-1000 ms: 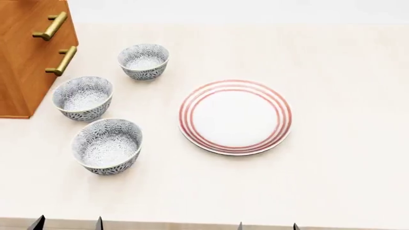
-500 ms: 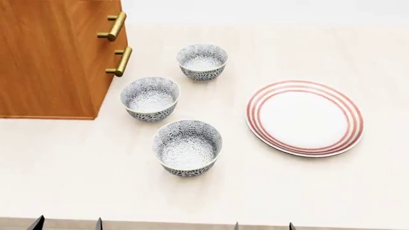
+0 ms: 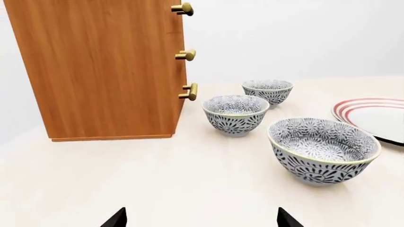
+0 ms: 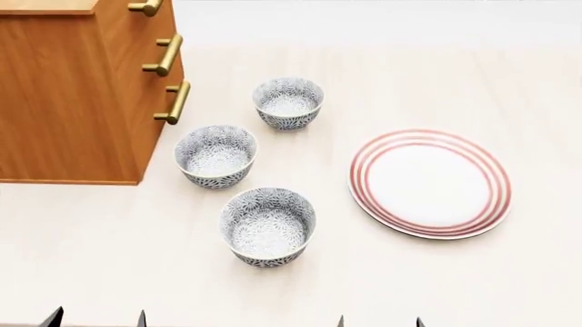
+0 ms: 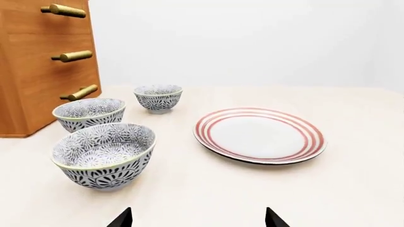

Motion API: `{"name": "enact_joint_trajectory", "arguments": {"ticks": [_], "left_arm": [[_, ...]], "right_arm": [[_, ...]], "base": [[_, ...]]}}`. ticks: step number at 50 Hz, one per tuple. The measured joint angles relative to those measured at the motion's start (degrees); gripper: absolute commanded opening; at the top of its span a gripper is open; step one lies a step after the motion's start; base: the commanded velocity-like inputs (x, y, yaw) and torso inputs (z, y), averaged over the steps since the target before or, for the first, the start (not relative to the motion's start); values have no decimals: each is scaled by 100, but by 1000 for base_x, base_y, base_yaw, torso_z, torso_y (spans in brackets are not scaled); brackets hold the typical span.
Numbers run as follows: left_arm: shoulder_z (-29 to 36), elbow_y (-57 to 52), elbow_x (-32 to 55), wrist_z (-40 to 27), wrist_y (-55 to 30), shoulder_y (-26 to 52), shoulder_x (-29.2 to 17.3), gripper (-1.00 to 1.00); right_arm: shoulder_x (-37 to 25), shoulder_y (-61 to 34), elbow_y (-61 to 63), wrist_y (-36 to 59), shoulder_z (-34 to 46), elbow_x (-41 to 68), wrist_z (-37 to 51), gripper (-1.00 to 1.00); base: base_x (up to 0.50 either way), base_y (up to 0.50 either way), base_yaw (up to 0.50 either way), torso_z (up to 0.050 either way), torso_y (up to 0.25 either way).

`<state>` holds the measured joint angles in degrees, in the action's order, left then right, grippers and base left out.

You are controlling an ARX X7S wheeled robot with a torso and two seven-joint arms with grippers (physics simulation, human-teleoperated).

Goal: Open the top drawer of the cabinet.

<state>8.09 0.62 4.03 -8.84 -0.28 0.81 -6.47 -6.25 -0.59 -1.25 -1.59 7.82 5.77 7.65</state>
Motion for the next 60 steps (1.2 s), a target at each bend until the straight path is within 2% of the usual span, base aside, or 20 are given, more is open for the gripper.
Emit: {"name": "enact_joint_trajectory", "arguments": {"ticks": [23, 27, 36, 42, 53, 60], "left_arm": [[117, -22, 106, -123, -27, 25, -109, 100], [118, -439, 321, -111, -549, 24, -198, 100], [-21, -2222, 749, -339, -2248, 303, -397, 100], [-135, -3054, 1012, -453, -3034, 479, -469, 100], [-174, -3770, 1230, -555, -3672, 564, -565, 100], [-168, -3938, 1305, -572, -3799, 546, -602, 100]], "right_arm": [[-104, -5, 11, -2, 118, 133, 118, 100], [-132, -3, 313, 326, 159, 203, 159, 100], [-271, -369, 2090, 2237, 58, 678, 461, 100], [-353, -518, 2968, 3049, 44, 876, 620, 100], [-425, -536, 3658, 3590, 80, 1068, 723, 100], [-453, -489, 3768, 3619, 83, 1136, 728, 100]], "base": [[0, 0, 0, 46, 0], [0, 0, 0, 0, 0], [0, 0, 0, 0, 0], [0, 0, 0, 0, 0], [27, 0, 0, 0, 0], [476, 0, 0, 0, 0]]}}
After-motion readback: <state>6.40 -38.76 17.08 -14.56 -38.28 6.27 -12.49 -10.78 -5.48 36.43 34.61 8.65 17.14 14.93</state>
